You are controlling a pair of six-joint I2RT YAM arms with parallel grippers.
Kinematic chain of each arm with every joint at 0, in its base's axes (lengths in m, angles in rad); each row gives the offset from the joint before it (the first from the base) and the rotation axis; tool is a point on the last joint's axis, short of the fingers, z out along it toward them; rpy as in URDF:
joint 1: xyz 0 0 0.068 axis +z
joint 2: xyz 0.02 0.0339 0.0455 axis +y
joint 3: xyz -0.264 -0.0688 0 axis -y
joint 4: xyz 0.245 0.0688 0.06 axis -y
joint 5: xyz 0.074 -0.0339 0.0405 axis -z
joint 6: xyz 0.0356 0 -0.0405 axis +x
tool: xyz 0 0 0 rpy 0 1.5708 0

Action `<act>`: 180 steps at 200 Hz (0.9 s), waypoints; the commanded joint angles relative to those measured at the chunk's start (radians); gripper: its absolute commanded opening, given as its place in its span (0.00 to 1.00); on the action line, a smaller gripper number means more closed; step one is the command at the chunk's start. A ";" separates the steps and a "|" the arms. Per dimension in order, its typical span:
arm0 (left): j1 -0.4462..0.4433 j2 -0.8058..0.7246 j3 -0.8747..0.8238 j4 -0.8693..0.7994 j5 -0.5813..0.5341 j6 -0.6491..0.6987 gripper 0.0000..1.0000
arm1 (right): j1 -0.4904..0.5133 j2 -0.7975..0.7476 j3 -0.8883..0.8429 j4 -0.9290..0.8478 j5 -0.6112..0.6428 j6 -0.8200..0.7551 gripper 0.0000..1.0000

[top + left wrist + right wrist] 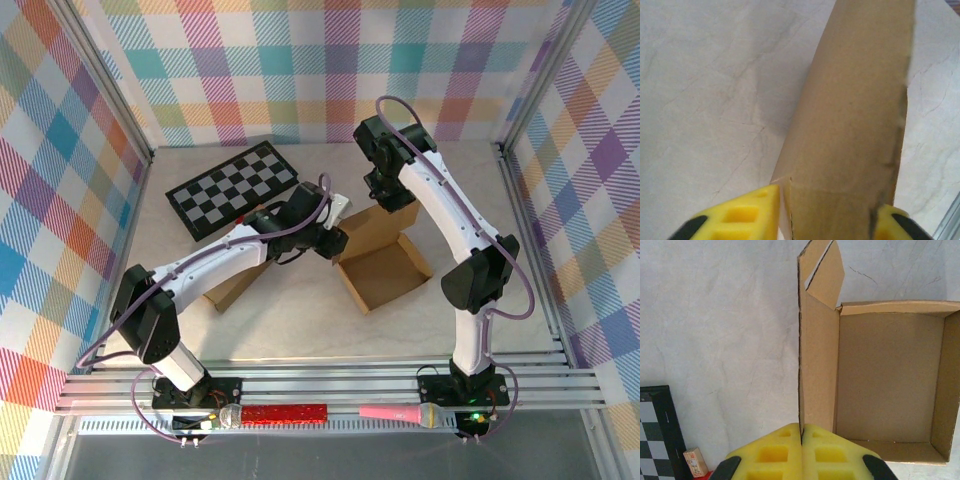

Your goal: Fold the paper box

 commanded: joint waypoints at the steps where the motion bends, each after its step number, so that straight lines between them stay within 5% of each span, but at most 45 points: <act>1: -0.008 0.018 0.034 -0.053 -0.014 0.029 0.12 | -0.008 -0.003 -0.007 -0.009 -0.011 -0.013 0.00; 92: -0.012 0.028 0.039 -0.074 -0.034 0.055 0.00 | -0.011 -0.025 -0.050 0.054 -0.033 -0.068 0.00; 111: -0.011 0.016 0.042 -0.094 -0.050 0.107 0.00 | -0.015 -0.045 -0.055 0.112 -0.027 -0.189 0.29; 133: 0.027 0.011 0.047 -0.138 0.018 0.176 0.00 | -0.032 -0.105 -0.101 0.297 -0.085 -0.500 0.59; 180: 0.166 -0.014 0.049 -0.212 0.189 0.302 0.00 | -0.108 -0.292 -0.287 0.577 -0.399 -1.136 0.77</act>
